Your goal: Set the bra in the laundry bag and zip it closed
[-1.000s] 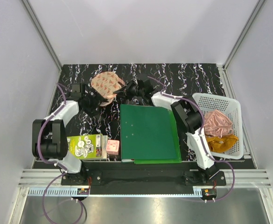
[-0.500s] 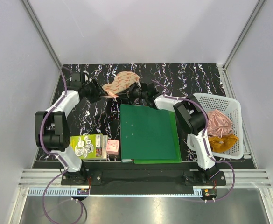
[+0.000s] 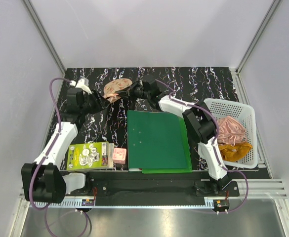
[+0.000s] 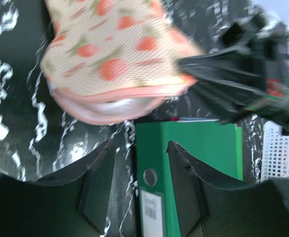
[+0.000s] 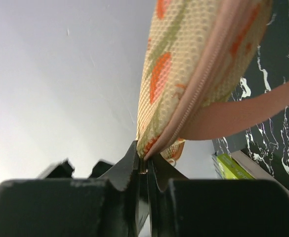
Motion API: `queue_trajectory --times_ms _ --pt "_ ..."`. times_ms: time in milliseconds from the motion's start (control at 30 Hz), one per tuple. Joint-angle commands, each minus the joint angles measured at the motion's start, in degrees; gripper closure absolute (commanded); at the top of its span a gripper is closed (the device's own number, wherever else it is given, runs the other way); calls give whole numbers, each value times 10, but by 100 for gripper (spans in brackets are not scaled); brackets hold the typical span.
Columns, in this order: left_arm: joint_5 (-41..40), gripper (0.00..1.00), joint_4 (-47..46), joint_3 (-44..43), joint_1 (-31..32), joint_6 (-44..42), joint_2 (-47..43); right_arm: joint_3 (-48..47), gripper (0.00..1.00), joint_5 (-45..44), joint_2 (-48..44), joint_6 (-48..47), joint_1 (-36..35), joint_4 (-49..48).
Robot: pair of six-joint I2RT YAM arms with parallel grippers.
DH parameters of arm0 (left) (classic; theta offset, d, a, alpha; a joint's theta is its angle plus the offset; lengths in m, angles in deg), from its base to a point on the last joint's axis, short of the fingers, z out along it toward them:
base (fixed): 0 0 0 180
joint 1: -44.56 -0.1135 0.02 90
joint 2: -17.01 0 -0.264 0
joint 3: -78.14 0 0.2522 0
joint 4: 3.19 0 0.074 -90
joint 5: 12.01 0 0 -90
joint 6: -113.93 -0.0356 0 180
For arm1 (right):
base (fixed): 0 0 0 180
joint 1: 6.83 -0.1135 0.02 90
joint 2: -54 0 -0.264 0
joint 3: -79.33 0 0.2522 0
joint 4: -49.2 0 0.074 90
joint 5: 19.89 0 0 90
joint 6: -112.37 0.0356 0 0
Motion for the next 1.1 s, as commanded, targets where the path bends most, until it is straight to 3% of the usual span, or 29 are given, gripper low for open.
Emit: queue_trajectory --times_ms 0,200,433,800,1067 --pt "-44 49 -115 29 34 -1 -22 -16 92 -59 -29 58 -10 28" --pt "-29 65 -144 10 74 5 28 13 91 -119 -44 120 -21 25" --pt "-90 63 -136 -25 86 30 88 20 92 -154 -58 162 -32 28" --pt "-134 56 -133 -96 94 -4 156 34 92 -164 -70 189 -41 33" --pt "-149 63 -123 -115 95 -20 173 36 93 -158 -72 190 -42 29"
